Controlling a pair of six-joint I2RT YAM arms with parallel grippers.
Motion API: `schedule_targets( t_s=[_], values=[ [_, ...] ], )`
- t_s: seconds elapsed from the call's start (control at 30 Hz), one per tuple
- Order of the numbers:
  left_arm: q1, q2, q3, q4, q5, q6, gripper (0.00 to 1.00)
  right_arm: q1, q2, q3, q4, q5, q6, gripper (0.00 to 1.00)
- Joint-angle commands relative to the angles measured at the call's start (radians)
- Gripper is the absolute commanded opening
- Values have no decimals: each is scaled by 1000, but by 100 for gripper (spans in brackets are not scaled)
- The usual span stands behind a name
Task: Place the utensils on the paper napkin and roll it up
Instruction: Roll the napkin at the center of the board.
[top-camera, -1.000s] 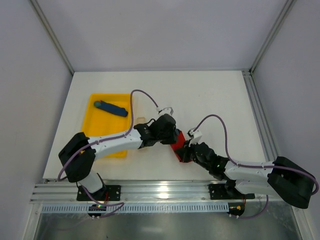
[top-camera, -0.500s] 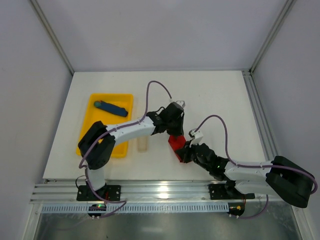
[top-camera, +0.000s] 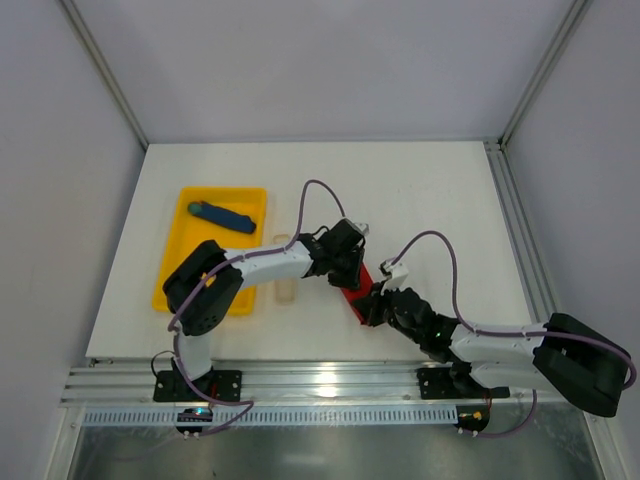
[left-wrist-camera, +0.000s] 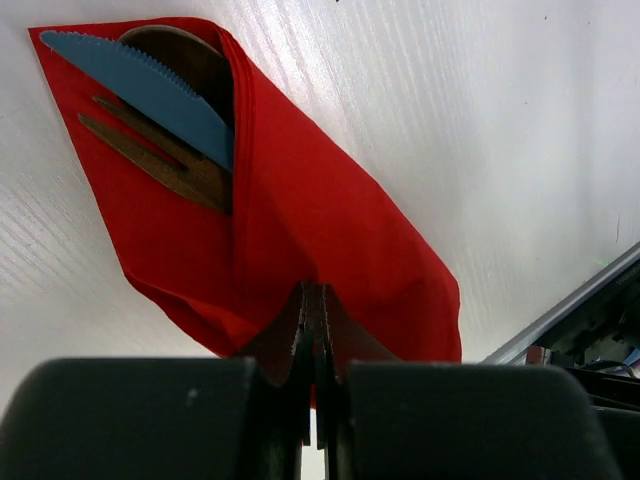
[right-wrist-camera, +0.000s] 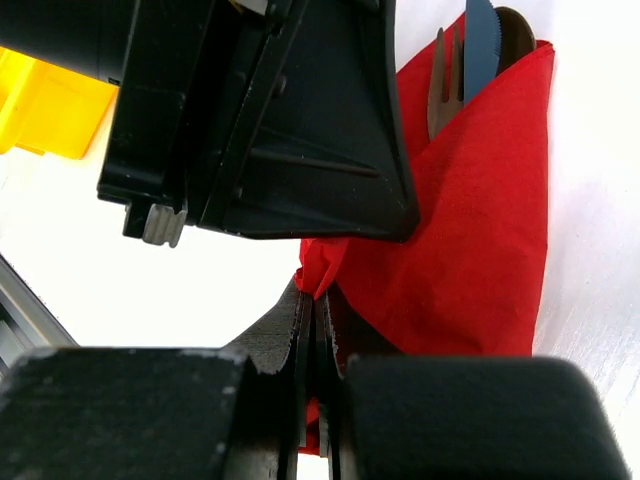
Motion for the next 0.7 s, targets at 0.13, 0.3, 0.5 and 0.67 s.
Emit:
schedule_targets(
  t_s=[0.13,0.3,0.5,0.67],
  values=[
    [-2,17,-22,54,-16,8,0,6,-57,-44,85,53,15,4],
    [-2,40,-29,42,-33,-4,0,7,-107,-73,96,74,23,4],
    [-2,-39,-51,31,-82,-32,2,6,-101,-84,105,53,32,4],
    [-2,-91,41,-33,-96,-18,3,6,-89,-89,117,39,42,4]
  ],
)
